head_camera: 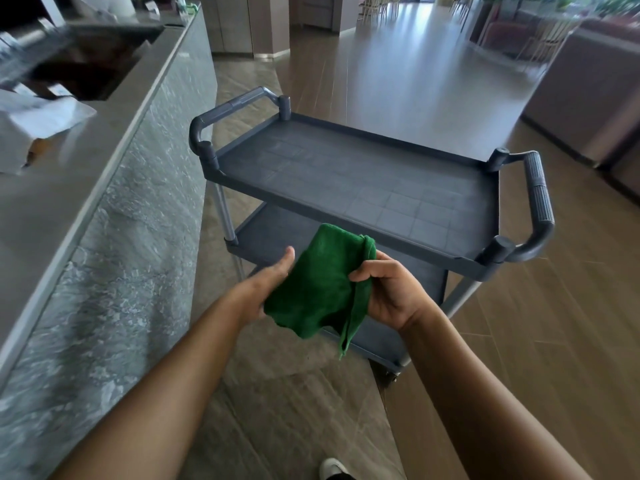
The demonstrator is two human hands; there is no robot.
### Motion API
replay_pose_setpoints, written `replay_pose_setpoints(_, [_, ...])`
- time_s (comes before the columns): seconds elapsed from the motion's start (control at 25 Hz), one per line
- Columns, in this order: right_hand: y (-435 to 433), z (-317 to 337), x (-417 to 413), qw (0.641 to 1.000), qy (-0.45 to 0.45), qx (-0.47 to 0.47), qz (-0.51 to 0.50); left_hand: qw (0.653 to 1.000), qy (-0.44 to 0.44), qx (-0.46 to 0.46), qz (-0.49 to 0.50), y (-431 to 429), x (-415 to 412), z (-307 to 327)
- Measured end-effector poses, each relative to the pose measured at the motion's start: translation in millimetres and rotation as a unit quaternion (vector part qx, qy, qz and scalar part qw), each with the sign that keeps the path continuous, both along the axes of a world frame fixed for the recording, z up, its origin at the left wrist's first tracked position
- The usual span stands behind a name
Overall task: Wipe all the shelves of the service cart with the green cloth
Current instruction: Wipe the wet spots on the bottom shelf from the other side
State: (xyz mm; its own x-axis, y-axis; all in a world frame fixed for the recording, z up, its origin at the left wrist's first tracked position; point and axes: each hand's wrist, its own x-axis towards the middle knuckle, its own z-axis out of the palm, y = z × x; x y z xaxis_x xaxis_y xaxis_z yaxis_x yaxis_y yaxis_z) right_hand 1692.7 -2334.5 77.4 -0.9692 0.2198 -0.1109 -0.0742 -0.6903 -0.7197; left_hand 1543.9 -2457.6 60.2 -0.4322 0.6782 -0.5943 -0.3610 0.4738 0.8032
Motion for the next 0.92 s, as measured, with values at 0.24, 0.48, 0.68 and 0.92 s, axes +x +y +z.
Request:
replay_pose_setpoints(0.24, [4.2, -1.3, 19.3, 0.998, -0.054, 0.024, -0.037, 0.953, -0.219, 0.208, -0.013, -6.1, 25.1, -24.3])
replay_pose_setpoints(0.48, [26.4, 3.9, 62.4, 0.990, -0.103, 0.052, -0.077, 0.961, -0.116, 0.246, -0.048, 27.9, 51.5, -3.9])
replay_pose_setpoints(0.68, [70.5, 15.8, 104.6, 0.967, -0.198, 0.079, -0.140, 0.972, -0.009, 0.233, -0.024, 75.5, 99.3, 9.5])
replay_pose_setpoints(0.92, [131.7, 28.6, 166.3, 0.927, -0.265, 0.165, -0.209, 0.970, 0.059, 0.236, -0.005, 139.9, 171.6, 18.4])
